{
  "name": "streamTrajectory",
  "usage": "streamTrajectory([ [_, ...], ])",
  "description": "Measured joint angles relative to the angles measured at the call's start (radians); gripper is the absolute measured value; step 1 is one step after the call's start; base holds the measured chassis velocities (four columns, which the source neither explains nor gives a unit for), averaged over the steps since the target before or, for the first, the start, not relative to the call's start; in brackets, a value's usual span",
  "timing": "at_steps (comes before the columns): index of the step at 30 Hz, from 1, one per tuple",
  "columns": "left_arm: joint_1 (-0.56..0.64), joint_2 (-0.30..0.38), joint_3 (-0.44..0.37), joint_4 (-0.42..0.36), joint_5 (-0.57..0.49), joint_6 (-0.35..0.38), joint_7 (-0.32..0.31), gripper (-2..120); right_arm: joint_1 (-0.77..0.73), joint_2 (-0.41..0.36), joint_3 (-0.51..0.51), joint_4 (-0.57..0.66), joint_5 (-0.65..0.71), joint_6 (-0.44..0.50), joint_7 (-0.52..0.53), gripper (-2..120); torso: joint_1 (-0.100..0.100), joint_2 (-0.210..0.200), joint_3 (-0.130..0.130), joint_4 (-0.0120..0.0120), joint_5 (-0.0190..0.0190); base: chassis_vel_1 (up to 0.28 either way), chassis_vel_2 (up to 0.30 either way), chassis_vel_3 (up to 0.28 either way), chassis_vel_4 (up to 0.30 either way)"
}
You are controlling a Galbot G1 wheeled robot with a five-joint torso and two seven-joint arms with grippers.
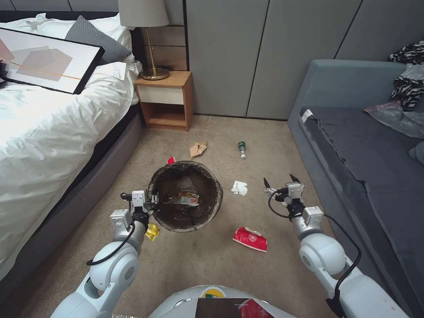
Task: Pick up the trash bin, then pick up the garbage from the floor and place it into the trash bin.
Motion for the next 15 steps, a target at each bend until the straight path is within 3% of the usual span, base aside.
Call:
streamTrajectory([
  [3,0.0,0.002,0.0,0.0,0.0,-0.001,0.0,3,0.004,-0.046,-0.006,-0.008,0.034,-0.014,-0.014,100,0.0,0.0,0.0,0.0002,0.0,0.0,0.0,0.0,0.0],
  [9,-0.003,0.008,0.007,0.006,0.0,-0.005,0.007,3,0.024,-0.23,-0.036,-0.051,0.17,-0.041,-0.128,100,0.0,0.0,0.0,-0.0002,-0.0001,0.0,0.0,0.0,0.0],
  [15,-0.009,0.01,0.012,0.013,0.0,-0.007,0.009,3,0.077,-0.316,-0.108,-0.114,0.213,-0.026,-0.207,100,0.0,0.0,0.0,0.0002,-0.0001,0.0,0.0,0.0,0.0],
])
